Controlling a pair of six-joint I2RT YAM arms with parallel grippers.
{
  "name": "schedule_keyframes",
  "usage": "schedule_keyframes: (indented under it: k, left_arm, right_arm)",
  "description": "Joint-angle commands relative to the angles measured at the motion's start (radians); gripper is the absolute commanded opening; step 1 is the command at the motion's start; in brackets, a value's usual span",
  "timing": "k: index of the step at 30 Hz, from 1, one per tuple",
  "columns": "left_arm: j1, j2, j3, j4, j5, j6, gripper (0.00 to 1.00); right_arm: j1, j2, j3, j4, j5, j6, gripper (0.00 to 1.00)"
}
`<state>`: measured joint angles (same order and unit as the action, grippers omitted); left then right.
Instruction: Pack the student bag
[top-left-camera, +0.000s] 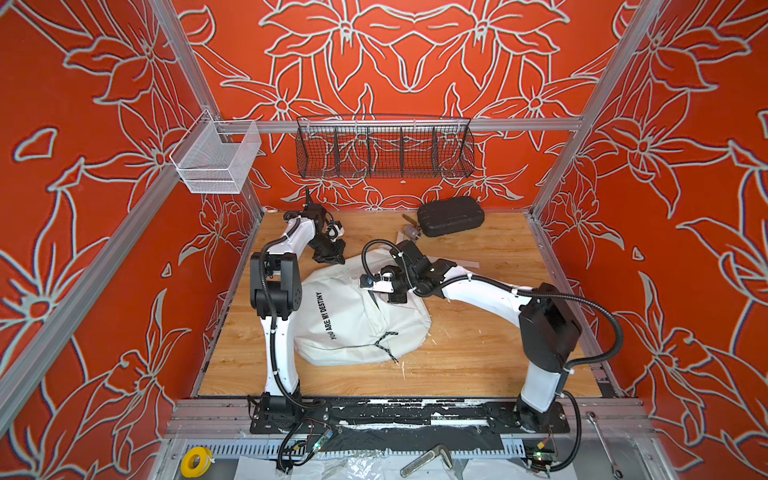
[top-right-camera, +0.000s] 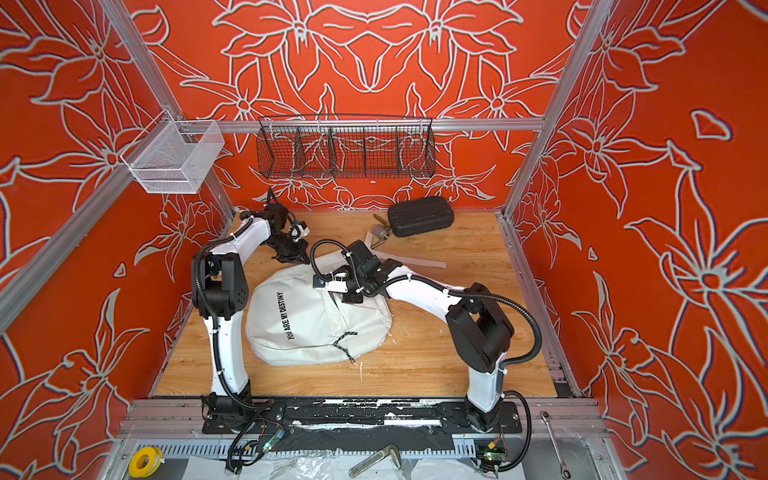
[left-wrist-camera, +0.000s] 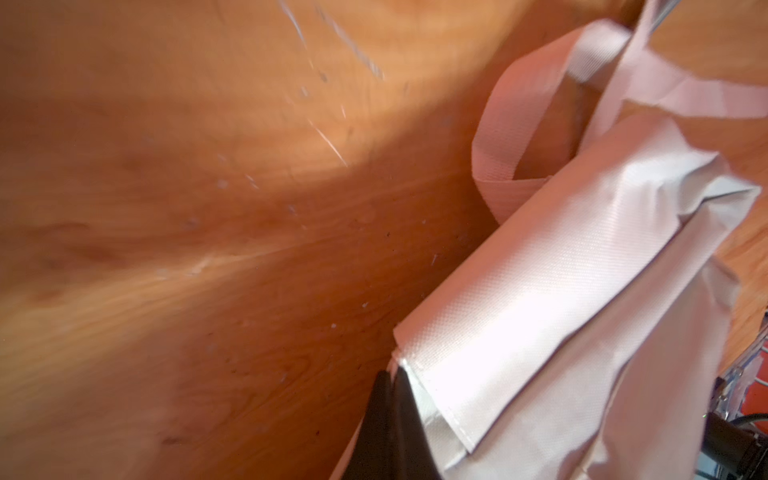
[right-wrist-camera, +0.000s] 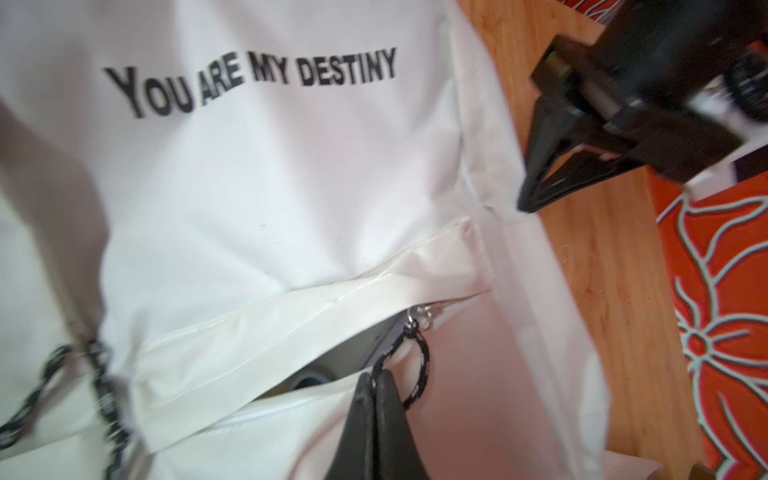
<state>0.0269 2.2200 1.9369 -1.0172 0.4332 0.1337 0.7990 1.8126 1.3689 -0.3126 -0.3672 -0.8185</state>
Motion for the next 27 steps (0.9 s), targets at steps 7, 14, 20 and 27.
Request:
schedule_keyframes:
  k: [7, 14, 20, 27]
  left_arm:
    - [0.111, 0.083, 0.185, -0.015, -0.070, -0.065, 0.00]
    - [0.160, 0.156, 0.346, -0.078, -0.078, -0.044, 0.00]
    - [0.142, 0.193, 0.442, -0.151, 0.012, -0.077, 0.38]
    - [0.056, -0.095, 0.056, -0.035, -0.028, -0.132, 0.68]
  right_arm:
    - [0.038, -0.054, -0.010, -0.259, -0.113, 0.034, 0.00]
    - [0.041, -0.036, -0.015, -0.357, -0.124, 0.045, 0.00]
    - [0.037, 0.033, 0.065, -0.314, -0.103, 0.099, 0.00]
    - [0.023, 0.152, 0.221, -0.258, -0.131, 0.232, 0.00]
